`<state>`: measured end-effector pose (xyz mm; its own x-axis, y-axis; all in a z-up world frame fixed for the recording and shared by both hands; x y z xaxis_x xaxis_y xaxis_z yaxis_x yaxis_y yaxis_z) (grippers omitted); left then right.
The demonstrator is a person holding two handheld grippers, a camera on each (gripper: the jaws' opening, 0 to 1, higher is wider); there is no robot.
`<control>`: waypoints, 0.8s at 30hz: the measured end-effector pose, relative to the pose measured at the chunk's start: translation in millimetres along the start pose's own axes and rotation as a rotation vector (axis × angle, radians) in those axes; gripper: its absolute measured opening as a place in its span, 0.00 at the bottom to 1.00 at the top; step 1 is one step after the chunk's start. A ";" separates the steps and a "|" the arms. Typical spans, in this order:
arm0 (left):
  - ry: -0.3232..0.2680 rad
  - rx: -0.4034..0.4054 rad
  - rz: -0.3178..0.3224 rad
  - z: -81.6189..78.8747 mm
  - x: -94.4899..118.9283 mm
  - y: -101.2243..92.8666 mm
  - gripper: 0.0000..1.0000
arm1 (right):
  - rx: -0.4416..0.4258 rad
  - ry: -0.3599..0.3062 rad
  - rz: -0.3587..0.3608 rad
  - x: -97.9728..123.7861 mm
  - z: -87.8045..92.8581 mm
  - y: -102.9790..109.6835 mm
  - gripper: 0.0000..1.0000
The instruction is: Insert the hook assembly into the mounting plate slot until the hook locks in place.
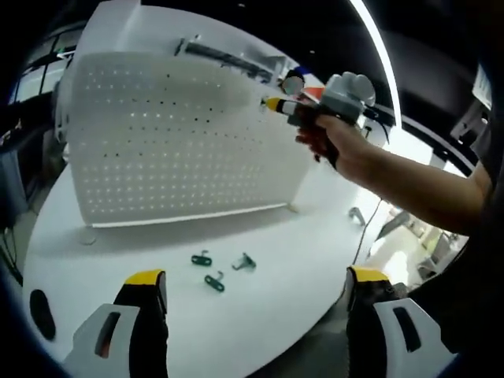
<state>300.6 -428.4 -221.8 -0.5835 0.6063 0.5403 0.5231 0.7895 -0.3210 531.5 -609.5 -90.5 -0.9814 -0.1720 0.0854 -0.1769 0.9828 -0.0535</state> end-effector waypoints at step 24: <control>0.033 0.018 -0.021 11.7 1.3 16.3 0.96 | 0.014 -0.014 0.083 -28.2 4.4 -12.0 0.00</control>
<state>301.1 -413.6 -235.4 -0.5734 0.5862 0.5724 0.4996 0.8039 -0.3227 560.9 -616.7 -96.6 -0.9936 -0.0912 0.0667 -0.0961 0.9926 -0.0741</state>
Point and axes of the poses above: the point that each gripper's makers call its tool centre point, and the gripper's own axes: x roughly backward along the fingers, y roughly to its left, z roughly out of its underside, the point moved 3 cm from there along x, roughly backward along the fingers, and after that the axes turned 7 degrees about y, right-handed, at the moved point
